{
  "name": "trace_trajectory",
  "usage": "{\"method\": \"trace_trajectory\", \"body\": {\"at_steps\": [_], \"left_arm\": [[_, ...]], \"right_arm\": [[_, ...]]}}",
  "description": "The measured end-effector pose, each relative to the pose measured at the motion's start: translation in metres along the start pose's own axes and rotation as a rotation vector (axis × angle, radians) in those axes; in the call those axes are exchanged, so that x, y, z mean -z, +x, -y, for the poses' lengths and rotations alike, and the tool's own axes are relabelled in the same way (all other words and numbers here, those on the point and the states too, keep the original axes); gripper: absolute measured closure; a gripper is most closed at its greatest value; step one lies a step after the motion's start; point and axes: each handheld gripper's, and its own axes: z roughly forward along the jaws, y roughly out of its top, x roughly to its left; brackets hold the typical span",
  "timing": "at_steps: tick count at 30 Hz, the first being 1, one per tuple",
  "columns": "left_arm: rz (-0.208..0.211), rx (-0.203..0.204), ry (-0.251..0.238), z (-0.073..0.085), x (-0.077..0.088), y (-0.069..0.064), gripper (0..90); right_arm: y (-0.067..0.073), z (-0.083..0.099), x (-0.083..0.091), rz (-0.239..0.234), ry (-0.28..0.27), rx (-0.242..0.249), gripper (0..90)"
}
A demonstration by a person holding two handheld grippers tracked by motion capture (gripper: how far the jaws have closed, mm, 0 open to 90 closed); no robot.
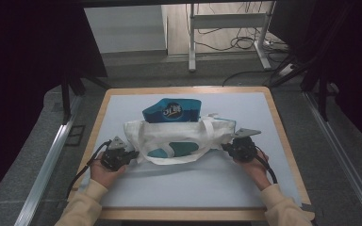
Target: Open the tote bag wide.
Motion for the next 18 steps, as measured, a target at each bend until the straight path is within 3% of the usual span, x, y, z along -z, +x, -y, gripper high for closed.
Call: {"method": "trace_trajectory", "body": {"at_steps": [5, 9, 11, 12, 15, 16, 17, 18], "left_arm": [[-0.005, -0.006, -0.001, 0.0, 0.0, -0.001, 89.4], [-0.008, -0.008, -0.02, 0.0, 0.005, -0.001, 88.7], [-0.009, 0.0, -0.044, 0.0, 0.011, 0.001, 84.0], [0.012, 0.022, -0.074, -0.001, 0.019, 0.002, 79.9], [0.008, 0.043, -0.114, -0.002, 0.03, 0.003, 65.8], [0.01, 0.058, -0.154, -0.005, 0.044, 0.005, 62.9], [0.01, 0.058, -0.154, -0.005, 0.044, 0.005, 61.0], [0.012, 0.071, -0.184, -0.006, 0.051, 0.005, 61.0]], "right_arm": [[-0.001, 0.001, -0.001, -0.004, -0.001, -0.003, 86.6], [-0.003, 0.001, 0.001, -0.023, -0.019, -0.036, 84.8], [-0.007, 0.0, 0.008, -0.017, -0.035, -0.038, 69.5], [-0.007, 0.0, 0.01, -0.012, -0.043, -0.05, 66.4], [-0.008, -0.002, 0.018, -0.011, -0.073, -0.059, 58.6], [-0.007, -0.004, 0.029, 0.011, -0.108, -0.064, 52.0], [-0.007, -0.004, 0.029, 0.011, -0.108, -0.064, 52.0], [-0.007, -0.005, 0.033, 0.016, -0.12, -0.067, 50.1]]}}
